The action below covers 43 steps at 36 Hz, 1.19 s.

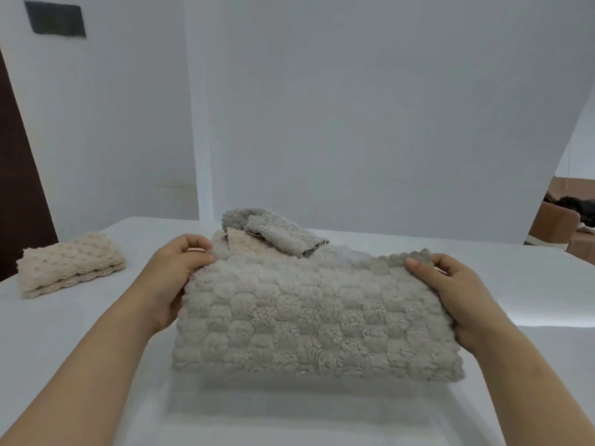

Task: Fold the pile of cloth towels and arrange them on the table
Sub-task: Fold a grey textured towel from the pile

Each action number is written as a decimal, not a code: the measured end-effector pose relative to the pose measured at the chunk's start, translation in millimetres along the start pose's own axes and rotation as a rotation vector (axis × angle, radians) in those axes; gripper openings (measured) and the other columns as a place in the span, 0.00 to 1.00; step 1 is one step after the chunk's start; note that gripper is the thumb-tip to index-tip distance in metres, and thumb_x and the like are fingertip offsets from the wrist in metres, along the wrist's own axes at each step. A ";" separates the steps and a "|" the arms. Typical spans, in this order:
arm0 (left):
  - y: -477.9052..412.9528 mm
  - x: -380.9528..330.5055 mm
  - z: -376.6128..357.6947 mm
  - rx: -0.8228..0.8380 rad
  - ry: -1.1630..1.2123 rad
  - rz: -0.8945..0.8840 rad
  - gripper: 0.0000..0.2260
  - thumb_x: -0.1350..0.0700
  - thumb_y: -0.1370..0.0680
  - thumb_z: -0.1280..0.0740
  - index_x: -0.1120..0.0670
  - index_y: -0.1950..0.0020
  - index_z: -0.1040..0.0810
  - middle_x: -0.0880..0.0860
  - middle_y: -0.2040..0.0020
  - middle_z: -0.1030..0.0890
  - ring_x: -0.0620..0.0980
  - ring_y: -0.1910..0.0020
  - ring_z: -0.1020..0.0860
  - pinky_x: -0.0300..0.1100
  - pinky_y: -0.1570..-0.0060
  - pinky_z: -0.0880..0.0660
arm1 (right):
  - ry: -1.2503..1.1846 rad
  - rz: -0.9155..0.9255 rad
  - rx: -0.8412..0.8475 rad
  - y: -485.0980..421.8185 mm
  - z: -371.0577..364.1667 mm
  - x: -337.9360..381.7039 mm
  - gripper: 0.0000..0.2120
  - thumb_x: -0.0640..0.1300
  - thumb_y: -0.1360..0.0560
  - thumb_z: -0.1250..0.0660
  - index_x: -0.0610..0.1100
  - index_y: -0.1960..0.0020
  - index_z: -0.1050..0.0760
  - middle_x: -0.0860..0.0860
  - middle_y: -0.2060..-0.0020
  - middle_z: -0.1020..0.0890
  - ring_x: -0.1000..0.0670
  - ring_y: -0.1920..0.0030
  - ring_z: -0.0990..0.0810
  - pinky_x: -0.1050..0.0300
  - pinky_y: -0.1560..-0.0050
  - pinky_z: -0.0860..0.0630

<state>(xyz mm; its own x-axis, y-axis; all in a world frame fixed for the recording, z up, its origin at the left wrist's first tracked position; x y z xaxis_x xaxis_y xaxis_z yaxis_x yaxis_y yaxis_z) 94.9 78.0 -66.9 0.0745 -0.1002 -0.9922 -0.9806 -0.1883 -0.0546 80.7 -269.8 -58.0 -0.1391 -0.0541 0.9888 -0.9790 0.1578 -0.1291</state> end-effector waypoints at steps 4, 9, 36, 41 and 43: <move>-5.1 32.5 -4.4 0.016 -0.338 0.068 0.10 0.68 0.24 0.40 0.53 0.59 0.29 0.54 0.63 0.29 0.50 0.73 0.35 0.34 0.77 0.38 | 0.153 -0.094 -0.026 -0.3 5.1 -26.6 0.03 0.40 0.26 0.32 0.42 0.58 0.26 0.46 0.67 0.20 0.49 0.72 0.21 0.62 0.77 0.25; -8.4 67.6 -5.7 -0.002 -0.569 0.038 0.10 0.66 0.24 0.39 0.52 0.60 0.27 0.53 0.62 0.27 0.49 0.69 0.32 0.40 0.70 0.36 | 0.392 -0.068 -0.067 -6.4 7.2 -60.6 0.02 0.40 0.26 0.32 0.45 0.57 0.24 0.42 0.62 0.19 0.45 0.67 0.22 0.56 0.66 0.27; 54.7 100.8 -108.4 0.515 -1.564 -0.179 0.24 0.38 0.21 0.56 0.38 0.26 0.56 0.44 0.23 0.59 0.48 0.24 0.62 0.53 0.28 0.64 | 0.814 -0.216 0.312 7.7 -9.6 -66.7 0.33 0.42 0.27 0.32 0.54 0.28 0.44 0.48 0.46 0.24 0.48 0.50 0.22 0.55 0.45 0.25; 57.3 100.7 -109.3 0.459 -1.558 -0.172 0.24 0.38 0.21 0.56 0.38 0.25 0.55 0.44 0.23 0.58 0.48 0.24 0.61 0.53 0.27 0.63 | 0.771 -0.230 0.266 7.6 -5.7 -63.7 0.29 0.43 0.27 0.31 0.54 0.30 0.40 0.49 0.56 0.23 0.48 0.56 0.21 0.52 0.49 0.24; 58.6 100.8 -109.4 0.436 -1.550 -0.173 0.24 0.38 0.21 0.56 0.38 0.25 0.55 0.45 0.23 0.57 0.49 0.24 0.61 0.54 0.27 0.63 | 0.784 -0.241 0.262 9.6 -7.5 -64.3 0.29 0.44 0.27 0.31 0.55 0.31 0.40 0.47 0.57 0.22 0.47 0.57 0.22 0.50 0.51 0.24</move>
<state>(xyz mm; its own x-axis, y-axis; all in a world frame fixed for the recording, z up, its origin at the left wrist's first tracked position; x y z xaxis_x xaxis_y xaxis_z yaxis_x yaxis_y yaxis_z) 64.8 -50.0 -157.8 0.2034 0.9729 -0.1103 -0.9748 0.2118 0.0703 81.3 -257.4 -122.3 0.1258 0.6553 0.7448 -0.9848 -0.0083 0.1736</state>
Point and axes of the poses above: each hand's wrist, its own y-axis away from the middle knuckle, its own z-axis out of the back of the hand, x = y × z, the point moved 9 cm from there along -y, towards the middle knuckle
